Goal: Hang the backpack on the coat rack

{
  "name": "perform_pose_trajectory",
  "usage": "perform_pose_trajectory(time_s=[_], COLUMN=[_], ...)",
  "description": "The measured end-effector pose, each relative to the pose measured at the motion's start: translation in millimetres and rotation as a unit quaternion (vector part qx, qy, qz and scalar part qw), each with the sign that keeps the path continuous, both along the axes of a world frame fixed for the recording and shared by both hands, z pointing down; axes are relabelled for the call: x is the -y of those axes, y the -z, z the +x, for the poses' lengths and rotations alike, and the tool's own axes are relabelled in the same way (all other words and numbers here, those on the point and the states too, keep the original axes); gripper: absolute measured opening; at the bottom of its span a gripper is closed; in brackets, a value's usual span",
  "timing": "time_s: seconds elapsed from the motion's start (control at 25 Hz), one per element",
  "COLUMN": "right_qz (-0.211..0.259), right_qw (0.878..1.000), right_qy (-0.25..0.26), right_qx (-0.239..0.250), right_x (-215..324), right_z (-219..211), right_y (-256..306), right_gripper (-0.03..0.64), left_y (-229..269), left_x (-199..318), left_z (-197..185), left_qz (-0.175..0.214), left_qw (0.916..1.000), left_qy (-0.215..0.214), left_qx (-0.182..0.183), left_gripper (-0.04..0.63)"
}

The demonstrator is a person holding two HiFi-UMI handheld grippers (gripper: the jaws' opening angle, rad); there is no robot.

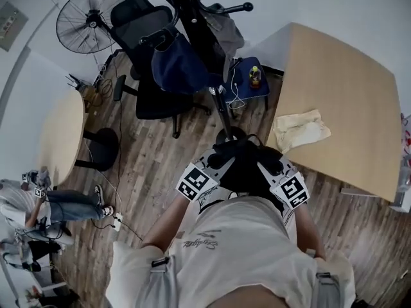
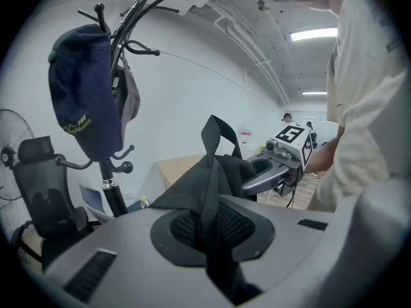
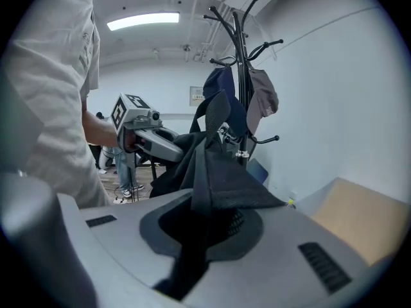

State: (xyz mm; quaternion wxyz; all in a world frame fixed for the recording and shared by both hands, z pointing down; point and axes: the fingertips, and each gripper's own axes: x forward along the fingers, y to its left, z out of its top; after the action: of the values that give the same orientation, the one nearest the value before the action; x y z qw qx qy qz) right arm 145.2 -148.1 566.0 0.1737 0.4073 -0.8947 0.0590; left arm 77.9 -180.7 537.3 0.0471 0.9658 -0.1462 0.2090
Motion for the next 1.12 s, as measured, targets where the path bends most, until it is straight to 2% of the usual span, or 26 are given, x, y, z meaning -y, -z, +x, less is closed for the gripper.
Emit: perform_pose_trajectory(time_s=[0.28,0.6,0.76,0.96,1.12], right_qz=[-0.035,-0.056,-0.053,-0.075,-0.080], right_qw=[0.993,0.983,0.981,0.981,0.982], right_qy=[0.110,0.173,0.188,0.176,0.170], right_qx=[0.013,0.012,0.009,0.024,0.015], right_x=[40,78,96,121,134], right_z=[-12,-41,-50,-51,-51], right_y=[-7,-13,-12,-18,-27], right_gripper=[0.029,0.029,0.031,0.031,0.032], left_y=[-5,-11,-11,-16,-26], left_x=[29,51,65,88,101], left_z=[-14,-47,-58,-60,-62], left_qz=[-0.014,-0.012,-0.008,0.000,-0.010], left_qw=[0.9934,0.9813,0.9792,0.9802,0.9825], left_qy=[0.113,0.192,0.203,0.198,0.186], left_qx=[0.010,0.016,0.010,0.014,0.013], left_gripper=[0.043,0.043,0.043,0.043,0.043])
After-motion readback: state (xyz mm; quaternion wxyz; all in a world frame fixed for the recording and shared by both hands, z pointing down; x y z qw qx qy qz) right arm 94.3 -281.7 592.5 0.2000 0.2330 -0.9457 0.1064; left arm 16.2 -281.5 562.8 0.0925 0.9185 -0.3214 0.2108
